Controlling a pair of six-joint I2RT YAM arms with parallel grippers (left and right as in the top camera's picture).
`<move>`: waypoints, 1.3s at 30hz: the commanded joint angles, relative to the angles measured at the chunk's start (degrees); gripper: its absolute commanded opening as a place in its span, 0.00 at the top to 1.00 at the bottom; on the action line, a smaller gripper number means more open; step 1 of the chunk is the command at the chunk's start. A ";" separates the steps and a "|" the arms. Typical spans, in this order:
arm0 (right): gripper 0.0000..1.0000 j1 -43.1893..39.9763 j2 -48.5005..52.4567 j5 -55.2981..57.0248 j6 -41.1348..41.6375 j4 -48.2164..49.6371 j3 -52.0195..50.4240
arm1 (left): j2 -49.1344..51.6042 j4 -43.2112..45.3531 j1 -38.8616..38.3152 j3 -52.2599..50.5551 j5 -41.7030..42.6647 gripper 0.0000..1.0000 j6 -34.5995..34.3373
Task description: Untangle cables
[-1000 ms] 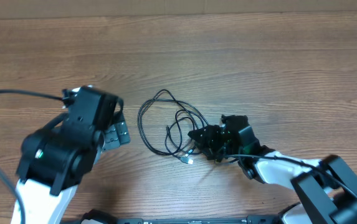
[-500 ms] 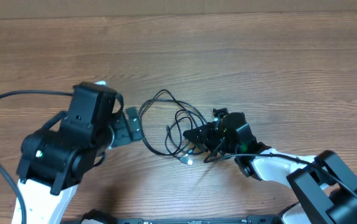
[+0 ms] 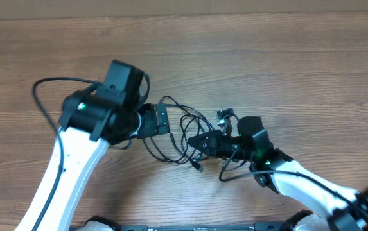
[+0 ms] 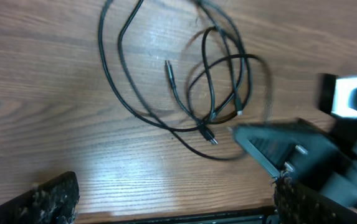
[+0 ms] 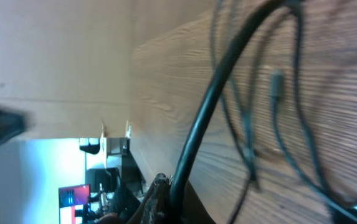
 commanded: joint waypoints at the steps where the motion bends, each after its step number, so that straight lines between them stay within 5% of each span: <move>1: 0.96 -0.42 -7.26 -1.53 -3.02 -2.54 1.68 | 2.67 0.28 0.31 -0.02 2.80 0.00 1.18; 10: 0.96 -2.47 -21.68 5.55 -18.05 -37.24 19.04 | 4.02 5.81 0.22 -0.02 10.45 0.00 5.68; 19: 0.96 -2.45 -18.38 10.75 -30.67 -59.47 49.09 | 4.09 6.03 0.22 -0.02 10.14 0.00 5.64; 25: 0.96 -2.45 -13.64 23.89 -37.81 -74.60 68.59 | 4.09 5.99 0.22 -0.02 9.92 0.00 5.66; 31: 0.96 -2.47 -11.45 28.39 -40.87 -76.43 79.71 | 4.09 5.97 0.22 -0.02 7.13 0.00 5.66; 39: 0.96 -2.47 -8.07 33.64 -38.95 -77.53 80.70 | 4.09 5.81 0.22 -0.02 7.17 0.01 5.66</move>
